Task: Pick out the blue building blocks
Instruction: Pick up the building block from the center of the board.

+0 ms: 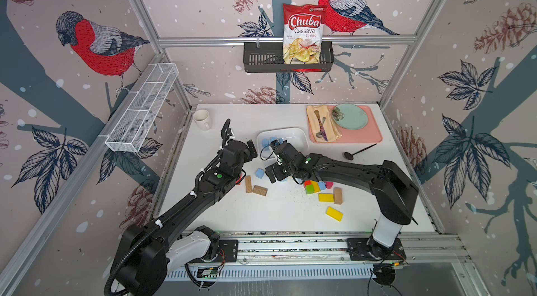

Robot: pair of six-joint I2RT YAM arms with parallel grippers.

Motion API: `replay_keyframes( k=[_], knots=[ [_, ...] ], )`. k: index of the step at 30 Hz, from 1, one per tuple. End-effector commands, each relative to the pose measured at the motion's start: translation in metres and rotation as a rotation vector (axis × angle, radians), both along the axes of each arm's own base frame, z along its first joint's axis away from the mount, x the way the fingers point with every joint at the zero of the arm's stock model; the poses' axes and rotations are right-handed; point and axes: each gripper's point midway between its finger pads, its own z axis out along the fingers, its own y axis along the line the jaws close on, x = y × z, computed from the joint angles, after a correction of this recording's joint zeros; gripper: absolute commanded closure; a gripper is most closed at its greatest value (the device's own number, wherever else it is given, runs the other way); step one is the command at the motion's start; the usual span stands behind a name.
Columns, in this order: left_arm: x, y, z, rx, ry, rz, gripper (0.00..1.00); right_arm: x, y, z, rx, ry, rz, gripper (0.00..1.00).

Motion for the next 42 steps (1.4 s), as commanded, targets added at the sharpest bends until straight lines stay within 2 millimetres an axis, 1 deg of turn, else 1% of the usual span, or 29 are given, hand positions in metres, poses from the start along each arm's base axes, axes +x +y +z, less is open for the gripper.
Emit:
replay_keyframes(
  k=[1,4,12,17,19,24,31,35,42],
  knots=[
    [-0.002,0.013,0.001,-0.021,-0.023,0.061,0.03,-0.005,0.017,0.000,0.009,-0.017,0.086,0.04],
    [-0.005,0.016,-0.002,-0.029,-0.023,0.066,0.03,-0.003,0.026,-0.007,-0.001,-0.038,0.100,0.09],
    [-0.010,0.018,-0.006,-0.030,-0.013,0.066,0.03,0.000,0.049,-0.027,-0.024,-0.077,0.170,0.14],
    [-0.011,0.020,-0.005,-0.032,-0.021,0.071,0.03,0.003,0.059,-0.038,-0.040,-0.088,0.196,0.21],
    [-0.011,0.020,-0.005,-0.034,-0.023,0.069,0.03,0.006,0.062,-0.043,-0.051,-0.090,0.202,0.27],
    [-0.012,0.020,-0.006,-0.038,-0.023,0.067,0.03,0.009,0.068,-0.050,-0.063,-0.089,0.214,0.37],
    [-0.012,0.019,-0.009,-0.044,-0.022,0.063,0.03,0.011,0.073,-0.059,-0.074,-0.087,0.223,0.46],
    [-0.012,0.019,-0.010,-0.043,-0.022,0.064,0.03,0.011,0.074,-0.063,-0.085,-0.087,0.223,0.54],
    [-0.012,0.018,-0.012,-0.046,-0.018,0.061,0.03,0.012,0.073,-0.068,-0.103,-0.092,0.217,0.65]
  ],
)
